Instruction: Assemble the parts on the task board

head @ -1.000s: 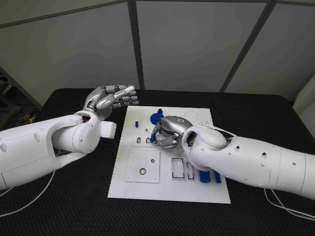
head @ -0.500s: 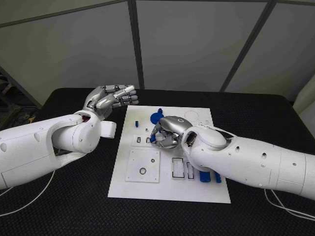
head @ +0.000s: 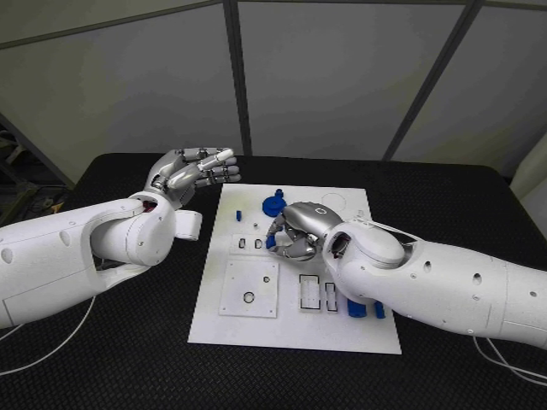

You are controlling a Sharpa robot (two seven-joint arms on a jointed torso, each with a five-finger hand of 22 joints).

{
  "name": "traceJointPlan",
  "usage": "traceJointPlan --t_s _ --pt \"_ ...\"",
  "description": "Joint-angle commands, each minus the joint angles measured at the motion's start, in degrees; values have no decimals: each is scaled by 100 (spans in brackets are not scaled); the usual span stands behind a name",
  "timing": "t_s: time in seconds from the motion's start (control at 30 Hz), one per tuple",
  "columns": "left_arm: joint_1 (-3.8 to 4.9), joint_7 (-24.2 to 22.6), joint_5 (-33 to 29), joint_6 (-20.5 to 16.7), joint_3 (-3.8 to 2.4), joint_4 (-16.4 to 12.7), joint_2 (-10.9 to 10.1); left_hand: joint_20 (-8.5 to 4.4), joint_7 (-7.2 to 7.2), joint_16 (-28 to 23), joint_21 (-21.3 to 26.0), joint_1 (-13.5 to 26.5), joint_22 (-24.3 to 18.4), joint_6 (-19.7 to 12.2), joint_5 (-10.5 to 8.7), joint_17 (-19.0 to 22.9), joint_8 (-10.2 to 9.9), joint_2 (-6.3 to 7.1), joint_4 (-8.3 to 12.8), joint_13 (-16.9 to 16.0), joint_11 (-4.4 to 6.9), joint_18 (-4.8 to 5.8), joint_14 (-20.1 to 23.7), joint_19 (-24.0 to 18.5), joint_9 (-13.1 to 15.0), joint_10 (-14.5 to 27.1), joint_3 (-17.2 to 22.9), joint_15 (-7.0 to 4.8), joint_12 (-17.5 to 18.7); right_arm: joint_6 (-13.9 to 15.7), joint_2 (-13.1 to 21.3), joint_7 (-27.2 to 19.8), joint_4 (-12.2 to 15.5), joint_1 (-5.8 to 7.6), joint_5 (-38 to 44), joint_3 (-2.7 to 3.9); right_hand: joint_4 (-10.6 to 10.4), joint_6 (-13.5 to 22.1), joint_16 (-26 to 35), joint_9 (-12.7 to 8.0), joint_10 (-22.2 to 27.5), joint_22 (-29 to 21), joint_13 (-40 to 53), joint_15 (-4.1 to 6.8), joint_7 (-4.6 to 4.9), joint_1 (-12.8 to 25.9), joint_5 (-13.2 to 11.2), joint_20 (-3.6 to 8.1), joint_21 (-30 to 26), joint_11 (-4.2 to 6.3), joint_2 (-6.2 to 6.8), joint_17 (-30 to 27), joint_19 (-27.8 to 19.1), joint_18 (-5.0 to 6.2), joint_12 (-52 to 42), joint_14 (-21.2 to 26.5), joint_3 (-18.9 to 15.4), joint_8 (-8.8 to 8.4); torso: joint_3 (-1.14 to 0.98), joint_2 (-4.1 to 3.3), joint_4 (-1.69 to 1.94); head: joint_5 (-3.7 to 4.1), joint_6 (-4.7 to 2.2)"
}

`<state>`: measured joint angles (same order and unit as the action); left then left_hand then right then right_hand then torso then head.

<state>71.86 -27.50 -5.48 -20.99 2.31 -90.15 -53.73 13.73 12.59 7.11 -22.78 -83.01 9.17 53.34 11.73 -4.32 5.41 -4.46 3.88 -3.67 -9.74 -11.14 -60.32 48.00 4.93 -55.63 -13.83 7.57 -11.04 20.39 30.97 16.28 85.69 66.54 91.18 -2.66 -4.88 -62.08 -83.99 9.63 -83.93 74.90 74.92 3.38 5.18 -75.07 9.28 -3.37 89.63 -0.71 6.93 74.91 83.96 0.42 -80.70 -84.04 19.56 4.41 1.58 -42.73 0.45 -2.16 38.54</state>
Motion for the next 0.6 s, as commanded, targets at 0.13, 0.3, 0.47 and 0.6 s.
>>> traceJointPlan --t_s 0.13,0.3,0.47,0.6 --pt "9 -26 8 58 -6 -8 -16 11 -3 -41 -19 -16 -12 50 -24 6 -26 -61 48 4 -23 83 -21 -25 -11 -10 -24 32 44 -402 142 453 296 88 517 8 44 -69 -9 18 -214 1510 808 15 -11 22 40 38 37 30 -42 136 604 -42 -33 -323 8 3 3 -2 -6 4 -9" --pt "9 -26 8 57 -6 -9 -21 11 -3 -41 -19 -16 -12 50 -24 6 -26 -61 48 4 -23 83 -21 -25 -11 -10 -24 32 44 -642 164 684 465 152 843 9 46 -74 -9 20 -213 1510 806 16 -12 22 43 39 37 31 -42 136 604 -42 -30 -323 9 3 4 -6 0 20 -21" --pt "10 -24 8 57 -6 -10 -26 11 -3 -41 -19 -16 -12 50 -24 6 -26 -61 48 4 -23 83 -21 -25 -11 -10 -24 32 44 -666 143 902 556 175 1169 10 50 -92 -15 27 -217 1510 811 18 -17 29 47 41 37 35 -34 151 604 -42 -37 -326 7 7 4 -7 6 24 -23" --pt "10 -23 8 56 -6 -10 -29 11 -3 -41 -19 -16 -12 50 -24 6 -26 -61 48 4 -23 83 -21 -25 -11 -10 -24 32 44 -726 114 1042 588 188 1365 10 56 -110 -17 33 -220 1510 814 21 -22 31 51 43 37 39 -30 156 604 -42 -40 -328 8 11 6 -12 6 23 -26"
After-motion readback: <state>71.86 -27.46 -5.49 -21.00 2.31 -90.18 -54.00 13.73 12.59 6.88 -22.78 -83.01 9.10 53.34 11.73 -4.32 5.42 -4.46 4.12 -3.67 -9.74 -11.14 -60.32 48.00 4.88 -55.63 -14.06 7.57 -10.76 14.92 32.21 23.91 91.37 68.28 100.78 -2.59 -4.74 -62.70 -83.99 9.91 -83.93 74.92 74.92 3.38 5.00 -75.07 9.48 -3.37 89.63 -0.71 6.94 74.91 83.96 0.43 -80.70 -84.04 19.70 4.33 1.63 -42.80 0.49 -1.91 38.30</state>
